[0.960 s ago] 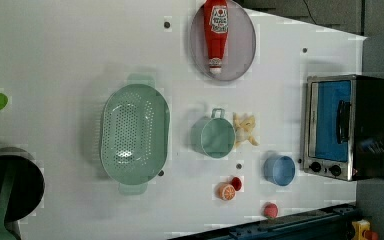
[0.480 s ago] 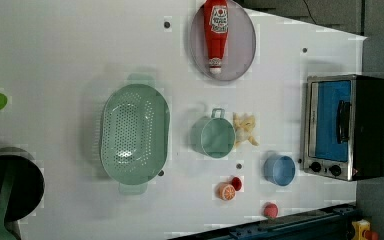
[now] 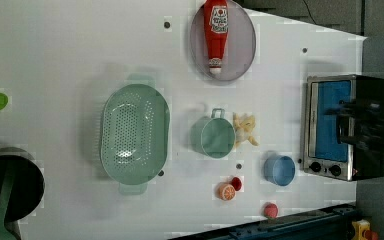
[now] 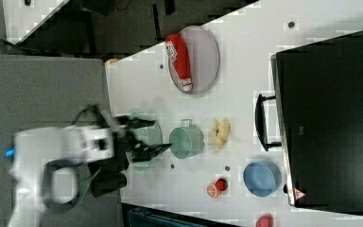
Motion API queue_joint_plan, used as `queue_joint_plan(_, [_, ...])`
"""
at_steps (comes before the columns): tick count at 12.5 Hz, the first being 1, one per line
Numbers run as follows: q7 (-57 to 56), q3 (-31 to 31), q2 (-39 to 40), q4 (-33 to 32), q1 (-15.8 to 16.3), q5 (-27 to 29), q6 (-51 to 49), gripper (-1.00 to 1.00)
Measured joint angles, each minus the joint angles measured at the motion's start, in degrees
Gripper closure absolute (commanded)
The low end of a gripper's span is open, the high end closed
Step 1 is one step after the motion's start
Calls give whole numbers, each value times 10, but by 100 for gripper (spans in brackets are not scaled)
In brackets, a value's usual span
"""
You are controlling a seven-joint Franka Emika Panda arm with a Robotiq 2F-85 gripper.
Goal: Pick banana from table and place on oven.
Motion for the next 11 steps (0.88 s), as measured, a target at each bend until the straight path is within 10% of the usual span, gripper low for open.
queue_joint_plan(6, [-3,5,125,-132,12,12,213,-100])
queue_joint_plan(11, [-4,12,225,-122,9,10,277,-100])
